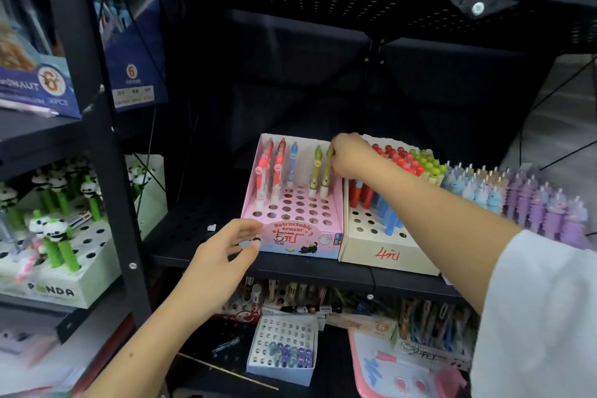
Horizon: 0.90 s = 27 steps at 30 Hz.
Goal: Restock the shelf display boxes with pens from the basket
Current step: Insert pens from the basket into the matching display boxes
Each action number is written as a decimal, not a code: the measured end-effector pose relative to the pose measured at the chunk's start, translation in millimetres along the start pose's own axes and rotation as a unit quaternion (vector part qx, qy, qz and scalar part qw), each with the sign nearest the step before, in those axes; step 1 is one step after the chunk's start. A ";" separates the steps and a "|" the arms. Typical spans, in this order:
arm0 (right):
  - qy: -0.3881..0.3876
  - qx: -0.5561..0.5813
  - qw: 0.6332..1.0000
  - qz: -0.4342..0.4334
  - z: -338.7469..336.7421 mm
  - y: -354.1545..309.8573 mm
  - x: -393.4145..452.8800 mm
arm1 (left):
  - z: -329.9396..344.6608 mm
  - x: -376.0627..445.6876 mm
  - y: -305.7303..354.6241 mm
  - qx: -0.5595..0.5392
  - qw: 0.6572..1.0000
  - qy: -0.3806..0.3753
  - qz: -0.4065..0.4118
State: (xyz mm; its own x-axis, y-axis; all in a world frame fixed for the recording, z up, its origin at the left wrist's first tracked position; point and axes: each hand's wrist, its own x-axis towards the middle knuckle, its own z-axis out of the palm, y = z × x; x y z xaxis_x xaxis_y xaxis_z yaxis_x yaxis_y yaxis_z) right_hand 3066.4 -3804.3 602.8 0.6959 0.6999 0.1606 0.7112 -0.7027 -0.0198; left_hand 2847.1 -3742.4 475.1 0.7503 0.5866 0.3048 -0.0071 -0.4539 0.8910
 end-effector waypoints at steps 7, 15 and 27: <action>-0.012 0.020 1.000 0.012 2.3 -3.1 -5.6 | 0.5 -3.7 0.4 -0.001 1.000 -0.015 0.004; -0.040 0.218 0.957 -0.187 -8.5 61.2 -111.8 | 59.5 -12.2 33.8 -0.032 0.994 -0.098 0.041; -0.211 0.340 0.914 0.071 158.1 254.3 -315.9 | 254.4 -95.2 37.5 -0.026 0.916 -0.399 0.014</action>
State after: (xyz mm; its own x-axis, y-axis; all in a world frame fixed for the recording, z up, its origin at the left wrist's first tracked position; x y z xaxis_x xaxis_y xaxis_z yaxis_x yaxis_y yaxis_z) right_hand 3043.2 -4183.8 391.0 0.6600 0.6960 -0.2828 0.4078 -0.6480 -0.6433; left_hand 2943.6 -3985.9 394.0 0.9937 -0.1121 0.0038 -0.0505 -0.4163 0.9078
